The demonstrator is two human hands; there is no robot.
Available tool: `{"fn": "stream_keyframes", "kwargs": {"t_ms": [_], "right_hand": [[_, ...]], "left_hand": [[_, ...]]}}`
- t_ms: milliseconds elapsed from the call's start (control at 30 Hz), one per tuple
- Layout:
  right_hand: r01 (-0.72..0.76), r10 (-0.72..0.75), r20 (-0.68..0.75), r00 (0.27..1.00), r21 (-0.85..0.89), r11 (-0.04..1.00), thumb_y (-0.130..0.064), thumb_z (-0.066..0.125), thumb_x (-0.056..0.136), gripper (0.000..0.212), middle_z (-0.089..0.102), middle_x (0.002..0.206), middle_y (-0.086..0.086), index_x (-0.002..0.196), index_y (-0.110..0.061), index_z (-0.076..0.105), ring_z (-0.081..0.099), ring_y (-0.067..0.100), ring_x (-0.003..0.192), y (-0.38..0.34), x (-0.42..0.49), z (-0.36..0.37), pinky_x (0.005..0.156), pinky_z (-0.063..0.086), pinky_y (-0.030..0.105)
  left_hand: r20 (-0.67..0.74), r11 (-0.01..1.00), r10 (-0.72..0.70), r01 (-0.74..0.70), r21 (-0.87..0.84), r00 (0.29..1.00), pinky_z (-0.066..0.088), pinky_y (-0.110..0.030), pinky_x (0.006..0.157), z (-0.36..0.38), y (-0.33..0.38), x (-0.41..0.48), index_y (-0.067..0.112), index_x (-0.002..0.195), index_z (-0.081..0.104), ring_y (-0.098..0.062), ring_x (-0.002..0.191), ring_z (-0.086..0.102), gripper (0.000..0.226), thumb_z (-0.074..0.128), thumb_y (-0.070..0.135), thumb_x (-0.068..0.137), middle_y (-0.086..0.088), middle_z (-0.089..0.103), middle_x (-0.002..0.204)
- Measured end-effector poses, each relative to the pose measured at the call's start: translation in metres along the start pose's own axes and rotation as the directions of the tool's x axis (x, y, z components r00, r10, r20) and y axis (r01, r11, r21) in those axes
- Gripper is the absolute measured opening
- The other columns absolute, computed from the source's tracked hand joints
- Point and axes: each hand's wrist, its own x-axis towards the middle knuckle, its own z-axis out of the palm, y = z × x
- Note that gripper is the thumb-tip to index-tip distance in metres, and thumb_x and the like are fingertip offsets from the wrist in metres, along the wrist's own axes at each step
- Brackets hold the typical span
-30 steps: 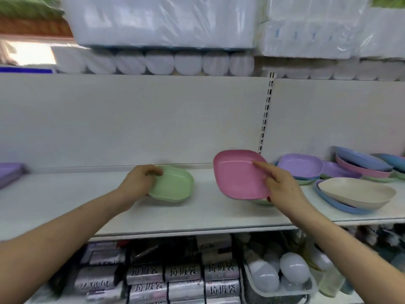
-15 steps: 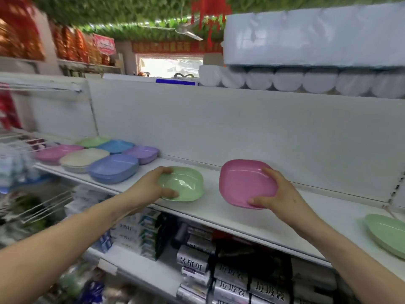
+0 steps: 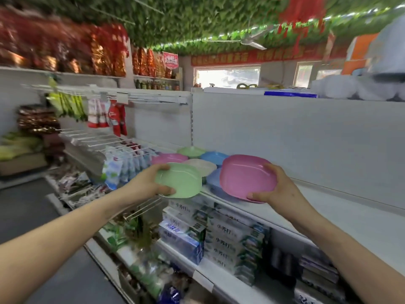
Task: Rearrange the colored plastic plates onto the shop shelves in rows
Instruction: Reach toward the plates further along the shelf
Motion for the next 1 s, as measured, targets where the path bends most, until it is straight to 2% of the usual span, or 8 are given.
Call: {"fn": "stream_keyframes", "kwargs": {"t_ms": [67, 333, 400, 600, 700, 767, 867, 1000], "right_hand": [[0.024, -0.023, 0.005, 1.000, -0.026, 0.999, -0.033, 0.093, 0.070, 0.097, 0.051, 0.138, -0.010, 0.150, -0.038, 0.037, 0.053, 0.017, 0.123, -0.013, 0.011, 0.033, 0.098, 0.046, 0.038], [0.018, -0.017, 0.007, 1.000, -0.158, 0.987, -0.038, 0.093, 0.069, 0.102, 0.049, 0.129, -0.009, 0.154, -0.035, 0.035, 0.050, 0.016, 0.115, -0.042, 0.058, 0.117, 0.091, 0.041, 0.034], [0.018, -0.017, 0.006, 1.000, -0.162, 0.987, -0.037, 0.093, 0.070, 0.102, 0.050, 0.130, -0.009, 0.154, -0.034, 0.036, 0.050, 0.015, 0.114, -0.043, 0.073, 0.128, 0.090, 0.040, 0.032], [0.030, -0.033, -0.011, 0.999, -0.161, 0.987, -0.038, 0.092, 0.071, 0.100, 0.050, 0.134, -0.013, 0.153, -0.034, 0.036, 0.050, 0.013, 0.120, -0.043, 0.129, 0.149, 0.096, 0.040, 0.034], [0.025, -0.028, -0.012, 1.000, -0.185, 0.982, -0.045, 0.093, 0.066, 0.104, 0.051, 0.143, -0.012, 0.152, -0.037, 0.034, 0.052, 0.017, 0.129, -0.047, 0.159, 0.164, 0.105, 0.044, 0.041], [0.034, -0.035, -0.004, 0.999, -0.196, 0.980, -0.049, 0.093, 0.064, 0.107, 0.050, 0.148, -0.010, 0.152, -0.038, 0.034, 0.051, 0.018, 0.133, -0.047, 0.176, 0.175, 0.108, 0.043, 0.043], [0.037, -0.040, -0.010, 0.999, -0.198, 0.980, -0.047, 0.093, 0.066, 0.104, 0.050, 0.143, -0.014, 0.152, -0.037, 0.035, 0.050, 0.014, 0.128, -0.049, 0.194, 0.185, 0.103, 0.042, 0.037], [-0.011, 0.004, -0.035, 0.999, -0.204, 0.979, -0.045, 0.093, 0.067, 0.103, 0.048, 0.141, -0.017, 0.152, -0.036, 0.037, 0.050, 0.011, 0.127, -0.048, 0.205, 0.189, 0.103, 0.042, 0.036]], "left_hand": [[-0.020, 1.000, -0.021, 0.021, 0.002, 1.000, 0.044, -0.028, 0.097, -0.026, -0.024, 0.006, 0.031, 0.142, 0.051, -0.018, 0.122, 0.056, 0.078, 0.091, 0.027, 0.075, 0.006, 0.053, 0.136], [-0.006, 0.994, -0.059, 0.058, -0.091, 0.998, 0.049, -0.039, 0.108, -0.087, -0.097, 0.041, 0.039, 0.138, 0.054, -0.018, 0.120, 0.059, 0.076, 0.092, 0.028, 0.073, 0.007, 0.054, 0.138], [-0.012, 0.994, -0.054, 0.053, -0.099, 0.998, 0.049, -0.037, 0.107, -0.092, -0.110, 0.057, 0.039, 0.138, 0.054, -0.017, 0.121, 0.057, 0.075, 0.092, 0.029, 0.073, 0.007, 0.053, 0.139], [0.017, 0.993, 0.006, -0.004, -0.116, 1.000, 0.052, -0.025, 0.089, -0.105, -0.126, 0.119, 0.037, 0.140, 0.054, -0.013, 0.117, 0.058, 0.073, 0.089, 0.025, 0.078, 0.008, 0.052, 0.137], [0.038, 0.997, 0.012, -0.009, -0.078, 0.999, 0.052, -0.031, 0.097, -0.116, -0.131, 0.155, 0.039, 0.140, 0.053, -0.011, 0.117, 0.057, 0.073, 0.089, 0.028, 0.077, 0.011, 0.052, 0.137], [0.059, 0.995, 0.030, -0.025, -0.092, 0.998, 0.052, -0.030, 0.097, -0.124, -0.133, 0.181, 0.038, 0.140, 0.054, -0.010, 0.117, 0.057, 0.073, 0.089, 0.024, 0.077, 0.011, 0.052, 0.137], [0.045, 0.990, 0.052, -0.046, -0.137, 0.998, 0.051, -0.024, 0.092, -0.130, -0.136, 0.216, 0.035, 0.139, 0.056, -0.009, 0.117, 0.058, 0.073, 0.089, 0.022, 0.076, 0.011, 0.056, 0.134], [0.100, 0.981, 0.077, -0.058, -0.183, 0.992, 0.054, -0.034, 0.100, -0.123, -0.146, 0.259, 0.037, 0.137, 0.058, -0.014, 0.117, 0.061, 0.074, 0.092, 0.025, 0.072, 0.007, 0.059, 0.133]]}}
